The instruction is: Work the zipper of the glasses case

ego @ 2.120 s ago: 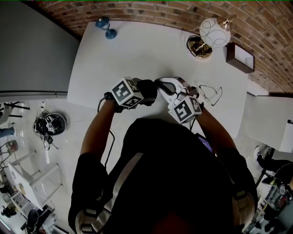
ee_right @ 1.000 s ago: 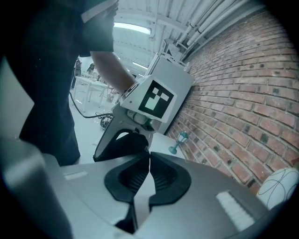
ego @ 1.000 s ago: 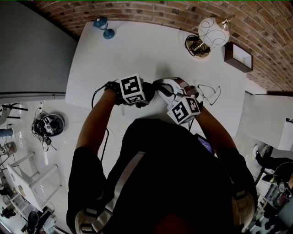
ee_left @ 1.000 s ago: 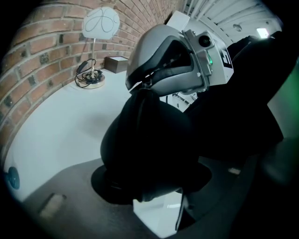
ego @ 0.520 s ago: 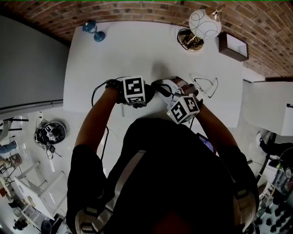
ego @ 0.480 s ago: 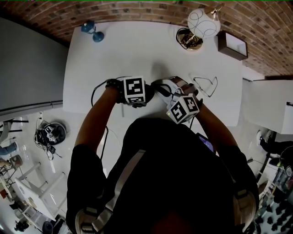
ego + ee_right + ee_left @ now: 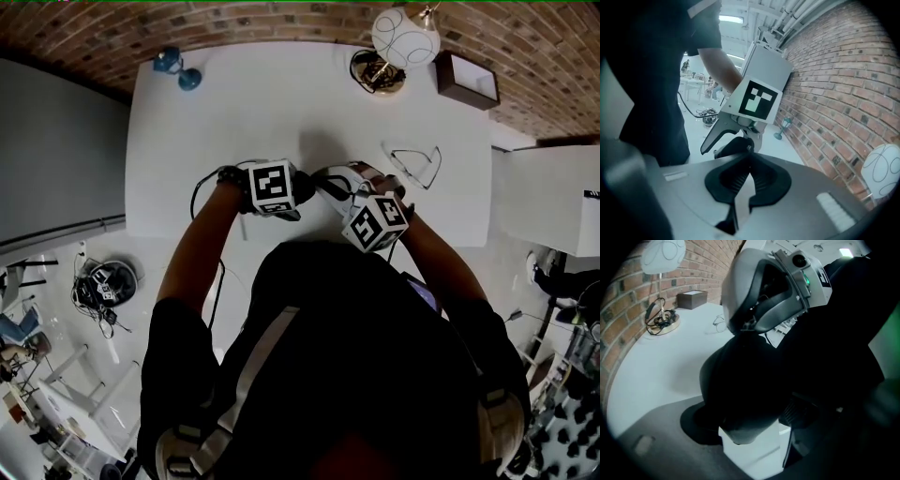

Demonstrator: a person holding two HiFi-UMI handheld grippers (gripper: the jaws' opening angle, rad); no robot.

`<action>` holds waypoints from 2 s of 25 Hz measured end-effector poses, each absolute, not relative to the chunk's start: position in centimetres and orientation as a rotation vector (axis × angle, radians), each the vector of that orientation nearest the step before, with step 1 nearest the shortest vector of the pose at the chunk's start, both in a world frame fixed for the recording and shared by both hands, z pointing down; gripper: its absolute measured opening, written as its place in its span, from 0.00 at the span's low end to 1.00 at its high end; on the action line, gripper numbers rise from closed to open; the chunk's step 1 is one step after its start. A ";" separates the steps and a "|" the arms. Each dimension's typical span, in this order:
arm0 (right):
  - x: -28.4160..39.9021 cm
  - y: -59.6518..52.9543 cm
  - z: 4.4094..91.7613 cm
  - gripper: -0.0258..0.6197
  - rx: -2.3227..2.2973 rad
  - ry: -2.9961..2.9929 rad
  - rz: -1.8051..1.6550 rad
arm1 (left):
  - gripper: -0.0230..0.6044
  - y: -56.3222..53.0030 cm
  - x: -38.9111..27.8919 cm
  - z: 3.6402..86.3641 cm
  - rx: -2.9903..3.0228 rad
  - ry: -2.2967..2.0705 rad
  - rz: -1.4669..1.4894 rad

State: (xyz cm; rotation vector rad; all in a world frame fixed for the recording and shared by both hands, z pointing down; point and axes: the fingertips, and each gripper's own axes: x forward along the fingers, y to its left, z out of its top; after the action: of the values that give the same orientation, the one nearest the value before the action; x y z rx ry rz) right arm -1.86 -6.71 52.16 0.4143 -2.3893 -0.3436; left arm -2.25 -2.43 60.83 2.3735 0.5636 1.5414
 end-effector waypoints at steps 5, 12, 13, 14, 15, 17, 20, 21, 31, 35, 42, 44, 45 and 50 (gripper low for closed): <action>-2.1 -7.6 51.6 0.04 0.481 -2.400 -0.177 | 0.69 -6.3 -3.0 60.0 2.569 0.222 1.414; -1.4 -8.9 53.8 0.04 0.571 -2.407 0.167 | 0.68 -10.1 -5.7 57.8 2.737 -0.387 1.128; -1.4 -9.2 53.7 0.04 0.601 -2.419 0.254 | 0.67 -10.3 -5.6 57.3 2.760 -0.456 1.060; -1.3 -9.5 53.8 0.04 0.630 -2.429 0.346 | 0.66 -10.5 -5.4 56.8 2.783 -0.518 0.997; -1.2 -9.8 53.8 0.04 0.655 -2.436 0.441 | 0.65 -10.5 -5.1 56.5 2.803 -0.572 0.949; -1.4 -10.0 53.6 0.04 0.689 -2.444 0.622 | 0.65 -10.2 -4.3 56.4 2.832 -0.640 0.905; -1.9 -10.0 52.9 0.04 0.712 -2.455 0.823 | 0.65 -9.7 -3.3 57.0 2.858 -0.677 0.912; -2.0 -10.0 52.7 0.04 0.718 -2.456 0.859 | 0.65 -9.7 -3.0 57.1 2.861 -0.681 0.908; -2.1 -9.7 51.6 0.04 0.759 -2.462 1.156 | 0.61 -10.7 -0.7 58.5 2.930 -0.700 0.907; -1.5 -9.6 51.6 0.04 0.786 -2.456 1.166 | 0.58 -10.6 0.6 58.9 2.932 -0.668 0.886; -1.0 -9.3 51.6 0.04 0.806 -2.464 1.201 | 0.49 -11.1 1.2 58.7 2.973 -0.618 0.923; -0.9 -9.1 51.6 0.04 0.793 -2.464 1.175 | 0.48 -11.0 0.8 58.5 3.006 -0.597 0.978; -0.9 -9.0 51.7 0.04 0.780 -2.462 1.158 | 0.47 -10.9 0.5 58.6 3.028 -0.586 1.021; -1.1 -7.8 52.5 0.04 0.671 -2.446 1.093 | 0.46 -10.4 -1.1 58.6 3.132 -0.485 1.249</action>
State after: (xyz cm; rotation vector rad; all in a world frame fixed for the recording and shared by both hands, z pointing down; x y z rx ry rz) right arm -1.13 -7.80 52.47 0.6706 -2.4457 1.0927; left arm -1.13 -10.39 58.62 3.1323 -0.4847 1.2492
